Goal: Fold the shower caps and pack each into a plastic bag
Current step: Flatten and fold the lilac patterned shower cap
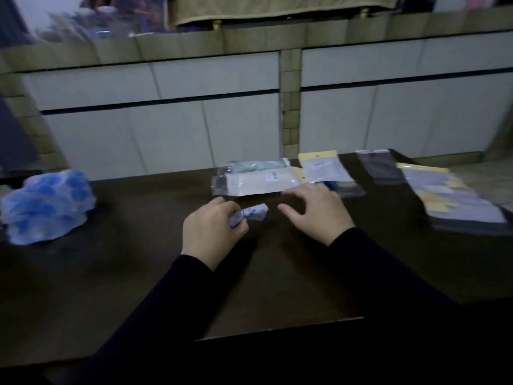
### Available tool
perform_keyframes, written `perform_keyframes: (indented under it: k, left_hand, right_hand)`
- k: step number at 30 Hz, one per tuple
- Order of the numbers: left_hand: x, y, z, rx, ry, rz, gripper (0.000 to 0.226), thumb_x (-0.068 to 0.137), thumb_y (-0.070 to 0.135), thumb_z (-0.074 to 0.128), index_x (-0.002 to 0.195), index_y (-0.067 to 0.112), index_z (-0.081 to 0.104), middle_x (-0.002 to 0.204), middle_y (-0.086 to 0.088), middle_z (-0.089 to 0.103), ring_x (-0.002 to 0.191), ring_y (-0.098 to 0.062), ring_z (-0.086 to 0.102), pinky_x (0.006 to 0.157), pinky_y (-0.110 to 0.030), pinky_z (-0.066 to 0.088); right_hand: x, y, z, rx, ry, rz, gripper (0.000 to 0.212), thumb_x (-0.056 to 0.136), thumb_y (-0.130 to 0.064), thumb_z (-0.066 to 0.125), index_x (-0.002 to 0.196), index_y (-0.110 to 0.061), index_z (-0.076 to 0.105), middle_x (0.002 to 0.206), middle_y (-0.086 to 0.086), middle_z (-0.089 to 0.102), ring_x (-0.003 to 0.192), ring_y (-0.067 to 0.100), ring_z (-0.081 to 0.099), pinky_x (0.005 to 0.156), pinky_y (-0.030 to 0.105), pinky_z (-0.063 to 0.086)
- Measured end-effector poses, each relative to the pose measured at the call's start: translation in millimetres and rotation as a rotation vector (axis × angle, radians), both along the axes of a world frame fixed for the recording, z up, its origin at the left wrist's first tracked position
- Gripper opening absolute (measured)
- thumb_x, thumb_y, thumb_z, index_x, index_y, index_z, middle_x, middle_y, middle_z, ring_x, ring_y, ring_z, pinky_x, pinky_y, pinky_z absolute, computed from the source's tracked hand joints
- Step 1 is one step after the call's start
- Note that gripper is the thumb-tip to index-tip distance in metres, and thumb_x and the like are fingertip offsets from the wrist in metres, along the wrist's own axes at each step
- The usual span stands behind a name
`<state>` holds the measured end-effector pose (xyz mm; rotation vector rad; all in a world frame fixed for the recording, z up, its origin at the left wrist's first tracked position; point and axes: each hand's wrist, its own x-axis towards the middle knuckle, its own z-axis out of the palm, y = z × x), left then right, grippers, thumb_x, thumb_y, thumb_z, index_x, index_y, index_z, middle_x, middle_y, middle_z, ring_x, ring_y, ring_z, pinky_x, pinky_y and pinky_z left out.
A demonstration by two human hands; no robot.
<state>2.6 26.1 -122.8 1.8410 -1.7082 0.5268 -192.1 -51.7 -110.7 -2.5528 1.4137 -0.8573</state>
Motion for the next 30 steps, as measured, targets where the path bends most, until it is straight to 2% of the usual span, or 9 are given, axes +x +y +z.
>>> perform_keyframes:
  k: [3, 6, 8, 14, 20, 23, 26, 27, 30]
  left_hand:
    - [-50.7, -27.4, 6.2, -0.038, 0.027, -0.076, 0.013, 0.076, 0.036, 0.069, 0.082, 0.024, 0.073, 0.073, 0.005, 0.061, 0.063, -0.017, 0.06, 0.051, -0.025, 0.044]
    - [-97.9, -50.8, 10.7, -0.024, 0.041, -0.156, 0.017, 0.077, 0.038, 0.067, 0.087, 0.025, 0.073, 0.073, 0.008, 0.055, 0.068, -0.016, 0.06, 0.052, -0.025, 0.04]
    - [-123.1, -62.2, 10.7, 0.014, 0.039, -0.213, 0.023, 0.082, 0.042, 0.065, 0.098, 0.027, 0.072, 0.078, 0.01, 0.056, 0.07, -0.011, 0.058, 0.056, -0.023, 0.044]
    - [-158.9, -81.8, 5.8, 0.107, 0.082, -0.291, 0.032, 0.084, 0.047, 0.063, 0.111, 0.031, 0.067, 0.1, 0.009, 0.064, 0.08, -0.007, 0.057, 0.065, -0.021, 0.05]
    - [-157.7, -83.9, 1.1, 0.131, 0.104, -0.264, 0.032, 0.084, 0.046, 0.065, 0.111, 0.03, 0.068, 0.096, 0.011, 0.06, 0.075, -0.003, 0.048, 0.058, -0.016, 0.037]
    - [-156.4, -82.7, -0.3, 0.132, 0.12, -0.267, 0.031, 0.084, 0.046, 0.065, 0.11, 0.029, 0.068, 0.097, 0.011, 0.061, 0.076, -0.003, 0.048, 0.059, -0.016, 0.037]
    - [-155.8, -81.7, -0.9, 0.143, 0.146, -0.273, 0.03, 0.085, 0.046, 0.064, 0.11, 0.03, 0.068, 0.096, 0.011, 0.06, 0.076, -0.003, 0.049, 0.059, -0.014, 0.037]
    - [-155.7, -81.6, -0.6, 0.148, 0.155, -0.272, 0.031, 0.085, 0.046, 0.064, 0.111, 0.03, 0.068, 0.095, 0.012, 0.059, 0.076, -0.003, 0.049, 0.059, -0.014, 0.037]
    - [-155.1, -82.2, 0.1, 0.169, 0.191, -0.268, 0.032, 0.085, 0.046, 0.063, 0.113, 0.03, 0.067, 0.089, 0.015, 0.052, 0.077, -0.003, 0.049, 0.06, -0.015, 0.039]
  right_hand:
    - [-70.5, -6.3, -2.3, -0.04, 0.163, -0.373, 0.038, 0.09, -0.048, 0.052, 0.123, -0.031, 0.058, 0.127, -0.003, 0.057, 0.118, 0.021, 0.046, 0.098, 0.043, 0.034]
    - [-128.5, -11.6, -12.0, -0.005, 0.257, -0.71, 0.047, 0.089, -0.047, 0.054, 0.13, -0.025, 0.051, 0.129, 0.005, 0.052, 0.12, 0.027, 0.044, 0.097, 0.049, 0.035]
    - [-153.8, -16.8, -17.1, 0.076, 0.275, -0.845, 0.05, 0.088, -0.051, 0.053, 0.127, -0.018, 0.052, 0.124, 0.009, 0.051, 0.116, 0.03, 0.046, 0.096, 0.05, 0.038]
    - [-172.1, -27.1, -25.4, 0.141, 0.223, -0.829, 0.046, 0.097, -0.045, 0.043, 0.111, -0.006, 0.062, 0.109, 0.011, 0.054, 0.106, 0.029, 0.05, 0.088, 0.042, 0.042]
    - [-173.5, -29.0, -23.9, 0.068, 0.211, -0.826, 0.025, 0.097, -0.025, 0.049, 0.102, -0.006, 0.065, 0.096, 0.01, 0.062, 0.096, 0.025, 0.057, 0.078, 0.034, 0.047]
    - [-171.5, -29.4, -21.1, 0.072, 0.19, -0.85, 0.025, 0.099, -0.019, 0.045, 0.104, -0.005, 0.066, 0.098, 0.011, 0.065, 0.098, 0.027, 0.061, 0.089, 0.043, 0.047]
    - [-171.5, -35.6, -20.5, 0.159, 0.12, -0.928, 0.028, 0.102, -0.017, 0.038, 0.11, -0.006, 0.061, 0.108, 0.013, 0.064, 0.111, 0.03, 0.058, 0.107, 0.057, 0.028]
    - [-175.1, -39.0, -23.5, 0.138, 0.093, -0.921, 0.029, 0.102, -0.016, 0.036, 0.11, -0.005, 0.061, 0.106, 0.013, 0.064, 0.11, 0.031, 0.058, 0.109, 0.059, 0.028]
    - [-187.6, -34.8, -25.5, 0.002, -0.071, -0.771, 0.032, 0.101, -0.017, 0.037, 0.105, -0.001, 0.064, 0.097, 0.014, 0.064, 0.095, 0.03, 0.061, 0.088, 0.043, 0.048]
